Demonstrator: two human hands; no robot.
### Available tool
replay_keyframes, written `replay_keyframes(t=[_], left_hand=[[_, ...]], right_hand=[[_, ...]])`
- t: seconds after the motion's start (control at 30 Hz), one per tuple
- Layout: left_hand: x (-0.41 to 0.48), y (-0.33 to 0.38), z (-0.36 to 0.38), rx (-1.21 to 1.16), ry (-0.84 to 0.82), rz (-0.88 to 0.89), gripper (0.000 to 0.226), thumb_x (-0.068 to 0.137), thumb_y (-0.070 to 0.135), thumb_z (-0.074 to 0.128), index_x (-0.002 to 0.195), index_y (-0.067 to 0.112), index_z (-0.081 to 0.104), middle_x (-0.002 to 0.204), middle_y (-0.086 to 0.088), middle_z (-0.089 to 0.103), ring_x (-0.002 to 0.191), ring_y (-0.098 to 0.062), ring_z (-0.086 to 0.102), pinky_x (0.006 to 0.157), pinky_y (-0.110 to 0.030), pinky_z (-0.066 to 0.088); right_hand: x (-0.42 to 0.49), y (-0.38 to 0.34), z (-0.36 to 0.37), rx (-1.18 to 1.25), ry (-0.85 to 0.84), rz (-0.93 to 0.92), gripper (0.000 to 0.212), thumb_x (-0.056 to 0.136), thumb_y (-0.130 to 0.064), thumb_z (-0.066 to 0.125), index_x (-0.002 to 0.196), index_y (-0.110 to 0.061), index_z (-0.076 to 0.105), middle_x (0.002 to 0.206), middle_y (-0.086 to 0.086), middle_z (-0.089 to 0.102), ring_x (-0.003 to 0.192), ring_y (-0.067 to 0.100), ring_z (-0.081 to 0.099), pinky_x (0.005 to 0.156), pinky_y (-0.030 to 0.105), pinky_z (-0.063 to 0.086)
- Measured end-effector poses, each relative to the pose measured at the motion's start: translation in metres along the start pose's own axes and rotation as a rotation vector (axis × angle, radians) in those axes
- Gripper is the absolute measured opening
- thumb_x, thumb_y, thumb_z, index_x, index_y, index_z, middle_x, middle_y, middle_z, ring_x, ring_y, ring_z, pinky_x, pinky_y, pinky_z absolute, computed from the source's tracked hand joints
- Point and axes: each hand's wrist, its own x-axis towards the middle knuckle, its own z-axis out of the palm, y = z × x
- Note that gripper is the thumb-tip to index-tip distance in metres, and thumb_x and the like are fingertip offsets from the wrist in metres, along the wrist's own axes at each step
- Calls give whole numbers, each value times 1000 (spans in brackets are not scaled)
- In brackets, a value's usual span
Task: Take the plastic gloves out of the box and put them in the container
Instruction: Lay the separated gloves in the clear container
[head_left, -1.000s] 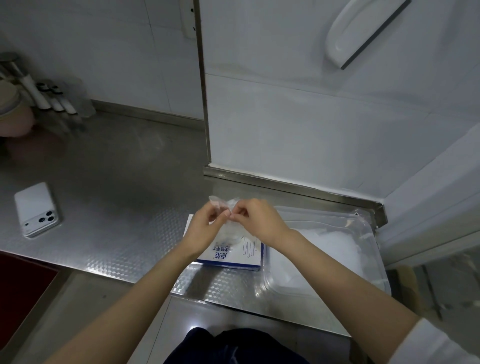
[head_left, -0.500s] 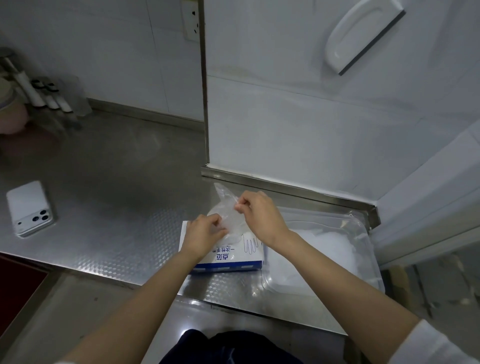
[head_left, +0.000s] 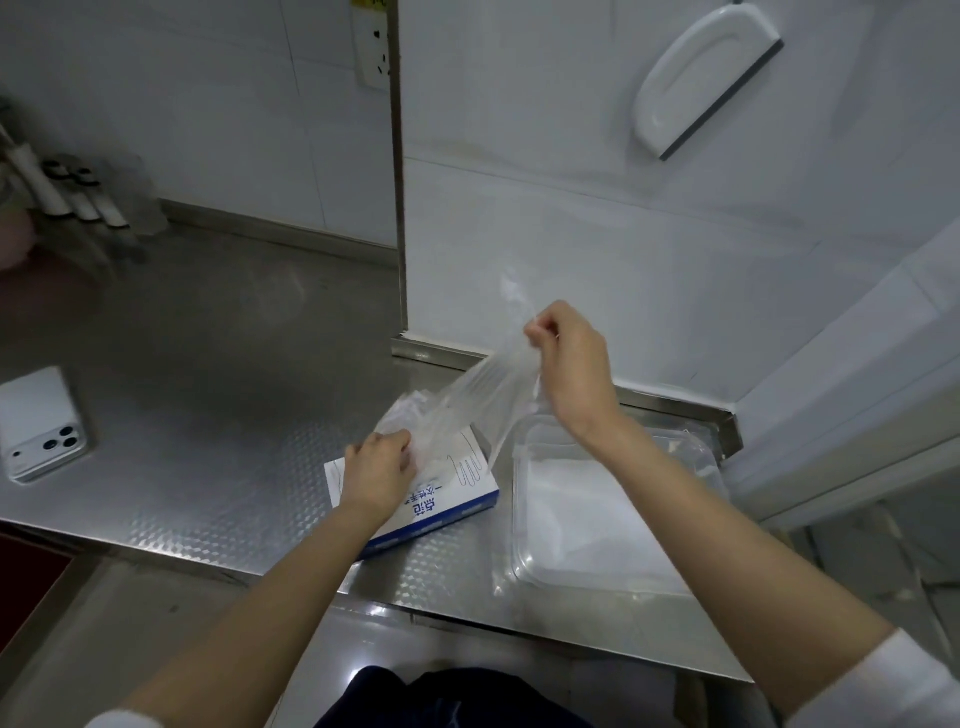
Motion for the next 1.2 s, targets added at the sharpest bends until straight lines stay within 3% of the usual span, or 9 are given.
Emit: replay_keyframes(t=[0.13, 0.23, 0.3, 0.47, 0.6, 0.7, 0.83, 1.0, 1.2], left_hand=[[2, 18, -21, -270, -35, -28, 23, 89, 1, 50, 110, 12, 51, 110, -4, 54, 110, -26, 52, 98, -40, 37], [-4, 48, -52, -533, 250, 54, 32, 81, -9, 52, 108, 8, 53, 105, -1, 49, 103, -25, 53, 90, -31, 42], [-14, 73, -69, -561, 218, 208, 31, 81, 3, 61, 109, 12, 52, 105, 2, 48, 102, -20, 51, 87, -25, 38], [-35, 128, -61, -210, -82, 445, 91, 73, 48, 73, 144, 21, 24, 142, 6, 30, 132, -12, 25, 111, -31, 22], [-26, 142, -47, -318, 62, 452, 36, 88, 25, 62, 119, 13, 50, 120, -2, 54, 111, -22, 51, 96, -40, 41], [-16, 143, -56, -396, 7, 423, 4, 91, 16, 54, 92, 12, 54, 90, 0, 61, 85, -21, 56, 74, -34, 45], [5, 141, -79, -369, -197, 326, 10, 86, 17, 59, 88, 8, 59, 90, -5, 67, 89, -25, 60, 80, -35, 47], [7, 147, -110, -593, -516, 348, 33, 74, 23, 65, 97, 0, 62, 87, -9, 70, 79, -17, 65, 84, -30, 46], [20, 153, -129, -601, -487, 413, 6, 87, 4, 59, 86, 9, 60, 76, -5, 63, 67, -11, 57, 66, -17, 45]], right_hand=[[14, 12, -26, -110, 7, -1, 13, 95, -12, 52, 86, -6, 59, 84, 3, 59, 78, 18, 52, 66, 23, 33], [9, 26, -38, -153, 16, 52, 13, 94, -14, 53, 91, -4, 61, 84, 4, 60, 80, 20, 54, 69, 25, 36], [5, 30, -40, -143, 9, 96, 15, 94, -14, 53, 95, -2, 61, 81, 2, 58, 85, 25, 58, 73, 26, 38], [-2, 25, -42, -73, -11, 242, 20, 93, -12, 49, 111, -3, 54, 82, 4, 57, 86, 25, 58, 72, 24, 40], [-14, 26, -52, 55, -66, 342, 24, 92, -5, 44, 116, -3, 45, 74, 9, 61, 60, 21, 62, 56, 22, 52], [-21, 42, -58, -47, -97, 358, 30, 92, -9, 46, 121, -3, 40, 93, 14, 63, 76, 27, 66, 73, 39, 55], [-29, 58, -72, -3, 10, 161, 44, 92, -24, 58, 130, -8, 42, 126, 1, 53, 114, 14, 52, 95, 25, 39], [-37, 45, -81, 106, -342, 49, 73, 71, -37, 79, 133, -25, 42, 121, -14, 56, 114, -2, 48, 86, 6, 37], [-33, 54, -82, 176, -411, 61, 21, 73, -14, 81, 86, -22, 66, 79, -7, 67, 76, 10, 61, 77, 24, 48]])
